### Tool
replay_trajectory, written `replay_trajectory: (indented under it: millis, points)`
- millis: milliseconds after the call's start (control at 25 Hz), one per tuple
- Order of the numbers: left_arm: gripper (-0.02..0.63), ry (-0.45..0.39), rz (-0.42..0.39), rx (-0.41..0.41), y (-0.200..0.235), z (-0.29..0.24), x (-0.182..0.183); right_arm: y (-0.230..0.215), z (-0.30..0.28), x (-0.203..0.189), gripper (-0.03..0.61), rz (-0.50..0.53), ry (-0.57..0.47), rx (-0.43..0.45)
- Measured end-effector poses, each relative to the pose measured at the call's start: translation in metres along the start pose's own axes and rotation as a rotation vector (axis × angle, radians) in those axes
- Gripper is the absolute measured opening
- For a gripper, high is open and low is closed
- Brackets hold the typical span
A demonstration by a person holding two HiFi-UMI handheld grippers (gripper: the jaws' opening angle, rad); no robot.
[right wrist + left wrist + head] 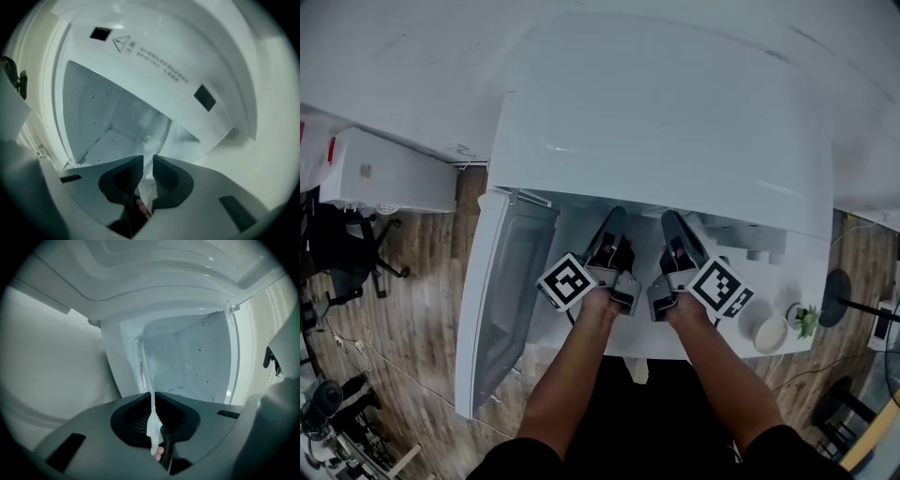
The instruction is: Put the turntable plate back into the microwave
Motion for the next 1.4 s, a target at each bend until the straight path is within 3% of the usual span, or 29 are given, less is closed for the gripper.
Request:
replay_trajectory:
  millis: [120, 280, 440, 640, 760, 880, 1160, 1400]
  points:
    - [0.043, 0.013, -0.020, 0.008, 0.004, 0.000, 0.000, 0.007, 0.015, 0.005, 0.053, 0.086, -0.012, 0.034]
    - [0.030, 0.036, -0.065, 0.019, 0.001, 0.006, -0.005, 0.022, 0.035, 0.011, 0.015, 0.287, -0.008, 0.085]
    - [0.026, 0.078, -0.245, 0.014, -0.018, 0.027, -0.009, 0.043, 0.055, 0.012, 0.015, 0.468, 0.020, 0.152]
    - [0.026, 0.126, -0.494, -0.036, -0.063, 0.057, -0.016, 0.065, 0.079, 0.011, 0.015, 0.617, 0.068, 0.214]
    - [0.026, 0.183, -0.545, -0.087, -0.090, 0.067, -0.023, 0.087, 0.091, 0.008, 0.017, 0.708, 0.104, 0.261]
    - [0.026, 0.234, -0.609, -0.118, -0.112, 0.080, -0.032, 0.107, 0.104, 0.002, 0.017, 0.771, 0.130, 0.299]
    - [0.026, 0.247, -0.900, -0.102, -0.138, 0.093, -0.033, 0.139, 0.123, 0.016, 0.017, 0.842, 0.040, 0.333]
    - [0.026, 0.218, -0.969, -0.096, -0.154, 0.090, -0.023, 0.157, 0.120, 0.030, 0.017, 0.908, -0.004, 0.333]
Point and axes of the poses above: the fingertips, and each gripper's own axes: z backward along the fingers, y to its left, x out of its top, the point moved 3 cm from there along z, backward along the fingers, and after that the axes turned 7 degrees about -y, right-handed, at the moved point
